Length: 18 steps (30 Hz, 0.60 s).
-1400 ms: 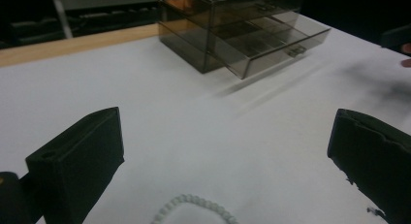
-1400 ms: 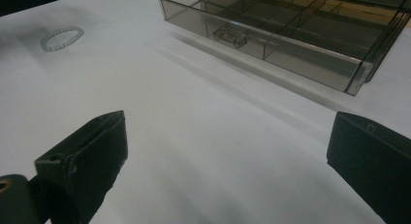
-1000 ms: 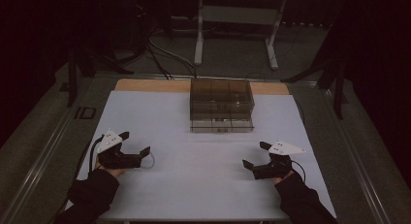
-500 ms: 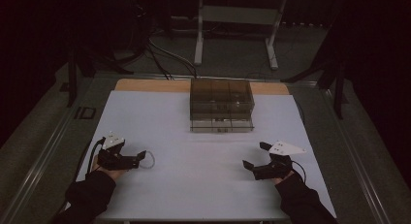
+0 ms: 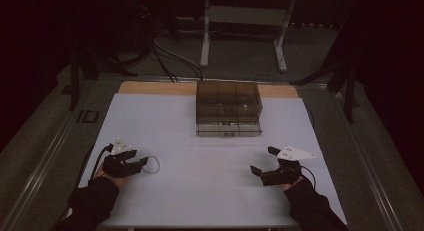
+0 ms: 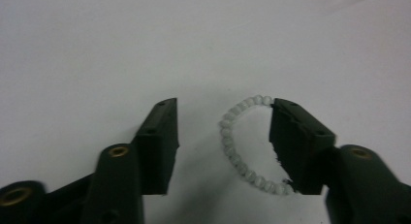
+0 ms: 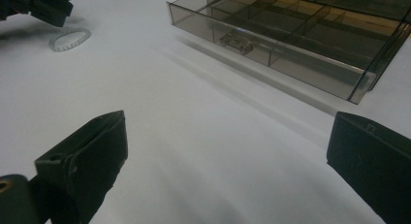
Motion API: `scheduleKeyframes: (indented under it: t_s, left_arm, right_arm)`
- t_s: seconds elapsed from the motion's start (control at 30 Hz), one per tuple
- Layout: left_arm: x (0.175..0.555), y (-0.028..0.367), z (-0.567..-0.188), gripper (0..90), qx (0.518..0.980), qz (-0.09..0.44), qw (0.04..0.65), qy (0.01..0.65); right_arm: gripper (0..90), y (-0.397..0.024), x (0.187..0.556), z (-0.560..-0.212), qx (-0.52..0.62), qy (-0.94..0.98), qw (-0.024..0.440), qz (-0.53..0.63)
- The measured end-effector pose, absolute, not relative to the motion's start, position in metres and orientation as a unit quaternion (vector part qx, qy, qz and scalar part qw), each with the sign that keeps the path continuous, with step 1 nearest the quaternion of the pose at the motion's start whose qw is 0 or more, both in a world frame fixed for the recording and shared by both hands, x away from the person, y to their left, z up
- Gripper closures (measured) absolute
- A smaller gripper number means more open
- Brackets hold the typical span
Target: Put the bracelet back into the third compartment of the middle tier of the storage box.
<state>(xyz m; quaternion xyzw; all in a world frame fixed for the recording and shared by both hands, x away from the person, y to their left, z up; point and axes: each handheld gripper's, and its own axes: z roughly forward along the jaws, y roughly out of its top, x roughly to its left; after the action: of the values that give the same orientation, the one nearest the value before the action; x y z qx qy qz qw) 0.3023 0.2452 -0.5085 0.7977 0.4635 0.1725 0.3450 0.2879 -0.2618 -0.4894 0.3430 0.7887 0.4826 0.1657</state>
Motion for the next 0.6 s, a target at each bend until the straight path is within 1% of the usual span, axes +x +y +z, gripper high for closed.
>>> scheduleKeyframes:
  t_s: [0.03,0.3,0.4,0.6]
  left_arm:
    - [0.303,0.244,-0.509,53.2,0.801,0.17,0.34,0.462]
    - [0.308,0.238,-0.514,69.0,0.815,0.156,0.329,0.45]
    - [0.309,0.237,-0.515,73.0,0.819,0.167,0.319,0.447]
    - [0.311,0.234,-0.515,80.0,0.827,0.163,0.308,0.442]
  right_arm:
    - [1.6,-0.262,0.288,-0.489,0.343,0.789,0.166,0.482]
    - [1.6,-0.263,0.288,-0.488,0.345,0.786,0.168,0.484]
    - [1.6,-0.263,0.288,-0.489,0.345,0.787,0.167,0.483]
    - [1.6,-0.263,0.288,-0.489,0.345,0.788,0.166,0.482]
